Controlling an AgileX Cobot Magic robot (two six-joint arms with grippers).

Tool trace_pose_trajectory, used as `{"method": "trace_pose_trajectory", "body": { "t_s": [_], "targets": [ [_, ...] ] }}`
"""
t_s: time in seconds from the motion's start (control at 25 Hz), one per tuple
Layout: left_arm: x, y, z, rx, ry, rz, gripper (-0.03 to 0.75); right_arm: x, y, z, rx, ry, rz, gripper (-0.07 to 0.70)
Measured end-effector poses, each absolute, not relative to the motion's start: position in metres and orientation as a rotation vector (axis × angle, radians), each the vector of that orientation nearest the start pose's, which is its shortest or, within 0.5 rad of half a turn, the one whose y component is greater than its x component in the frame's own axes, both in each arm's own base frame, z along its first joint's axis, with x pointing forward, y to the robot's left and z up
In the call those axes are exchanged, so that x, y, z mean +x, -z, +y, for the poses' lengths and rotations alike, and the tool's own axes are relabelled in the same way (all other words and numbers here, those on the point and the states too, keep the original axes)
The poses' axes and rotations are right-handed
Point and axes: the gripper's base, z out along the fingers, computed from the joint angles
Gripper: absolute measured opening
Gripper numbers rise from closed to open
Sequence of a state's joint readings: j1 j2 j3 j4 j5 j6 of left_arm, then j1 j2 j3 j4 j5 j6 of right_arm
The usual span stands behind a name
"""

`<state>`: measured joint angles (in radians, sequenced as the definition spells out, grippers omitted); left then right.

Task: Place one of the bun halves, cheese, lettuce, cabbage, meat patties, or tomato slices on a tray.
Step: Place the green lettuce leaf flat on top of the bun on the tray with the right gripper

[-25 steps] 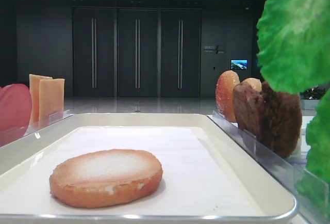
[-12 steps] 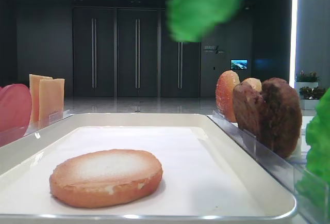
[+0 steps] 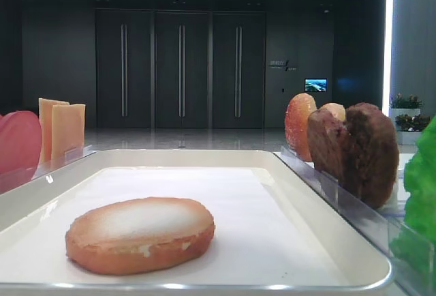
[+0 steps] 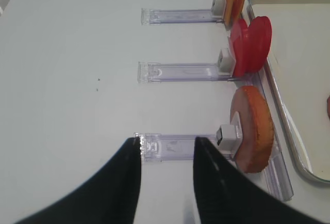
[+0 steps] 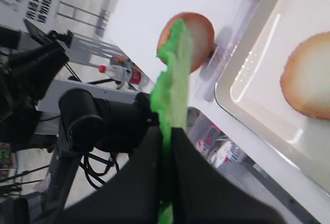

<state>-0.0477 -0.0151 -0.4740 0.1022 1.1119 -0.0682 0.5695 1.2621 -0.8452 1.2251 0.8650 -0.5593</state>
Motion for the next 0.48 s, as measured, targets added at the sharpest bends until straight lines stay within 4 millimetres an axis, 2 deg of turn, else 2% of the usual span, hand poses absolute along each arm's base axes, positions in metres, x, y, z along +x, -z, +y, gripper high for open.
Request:
{"method": "trace_pose_trajectory", "body": {
  "t_s": [0.16,0.48],
  "targets": [
    [-0.006,-0.266,0.009,-0.029,-0.054,2.102,0.265,0.183,-0.279,0.185,-0.492,-1.551,2.346,0.005],
    [-0.006,-0.266,0.009,-0.029,-0.054,2.102,0.265,0.208,-0.243,0.201,-0.435,-1.647,2.338,0.005]
  ]
}}
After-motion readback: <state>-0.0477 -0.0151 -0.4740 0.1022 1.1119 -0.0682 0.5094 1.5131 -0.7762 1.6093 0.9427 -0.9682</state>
